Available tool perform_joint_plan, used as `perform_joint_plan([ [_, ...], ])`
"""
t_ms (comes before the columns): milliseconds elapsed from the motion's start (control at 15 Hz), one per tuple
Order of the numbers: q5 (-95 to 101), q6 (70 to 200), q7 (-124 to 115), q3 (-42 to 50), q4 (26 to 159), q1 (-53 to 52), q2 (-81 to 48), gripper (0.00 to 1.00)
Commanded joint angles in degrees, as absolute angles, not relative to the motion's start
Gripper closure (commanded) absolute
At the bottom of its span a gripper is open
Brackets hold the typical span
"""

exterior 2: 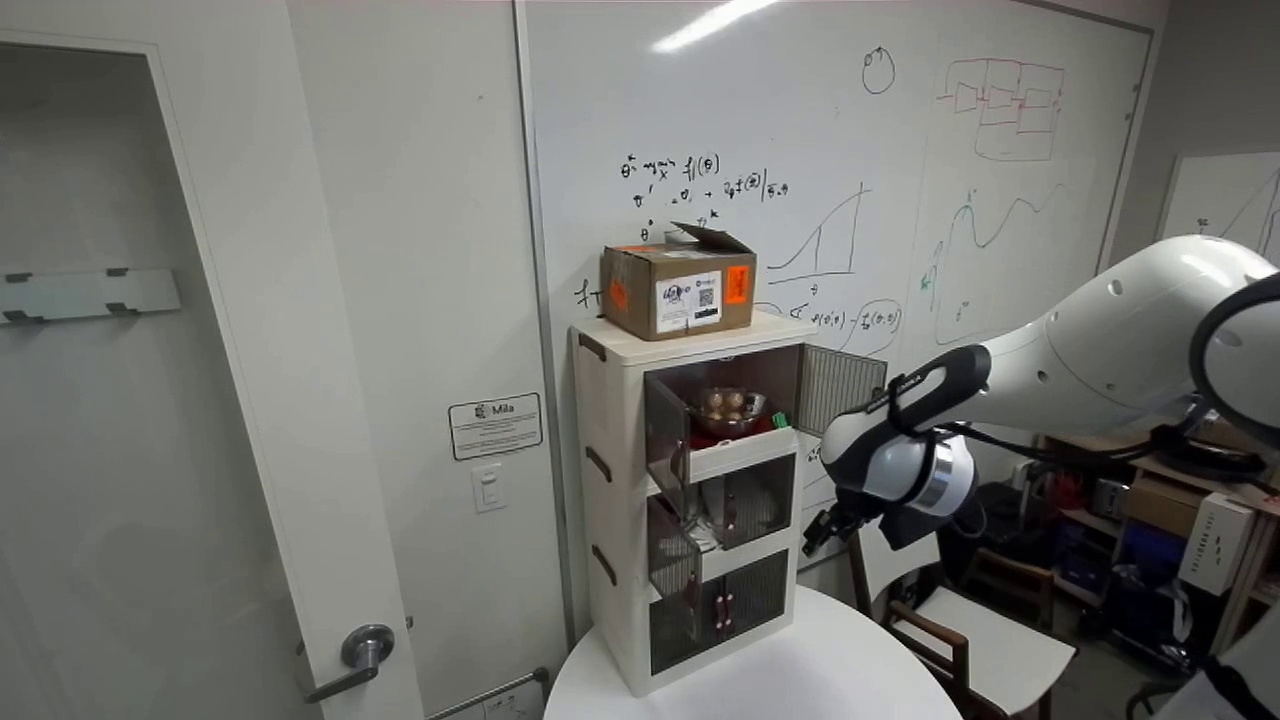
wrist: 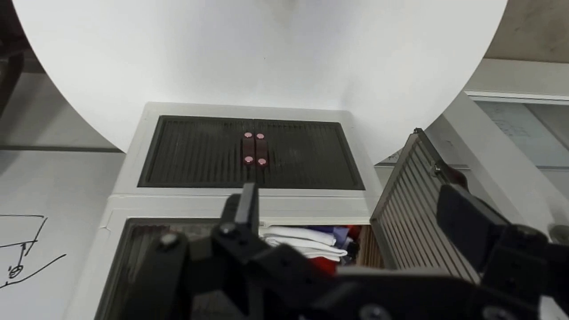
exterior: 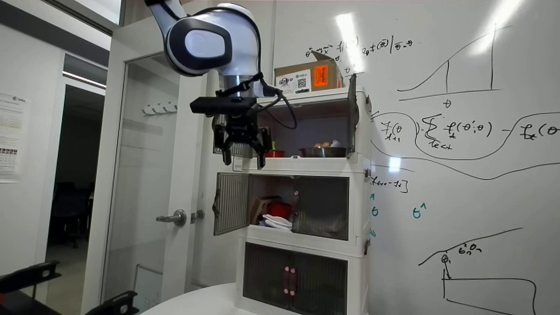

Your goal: Open the cabinet door

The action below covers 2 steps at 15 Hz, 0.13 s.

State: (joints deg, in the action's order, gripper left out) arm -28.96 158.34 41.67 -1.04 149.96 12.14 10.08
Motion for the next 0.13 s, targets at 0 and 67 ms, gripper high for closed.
perform_joint_plan([
  [0, -29.0, 158.3, 41.7, -1.1, 150.2, 12.1, 10.4, 0.00],
  [67, -29.0, 158.3, 41.7, -1.1, 150.3, 12.0, 10.5, 0.00],
])
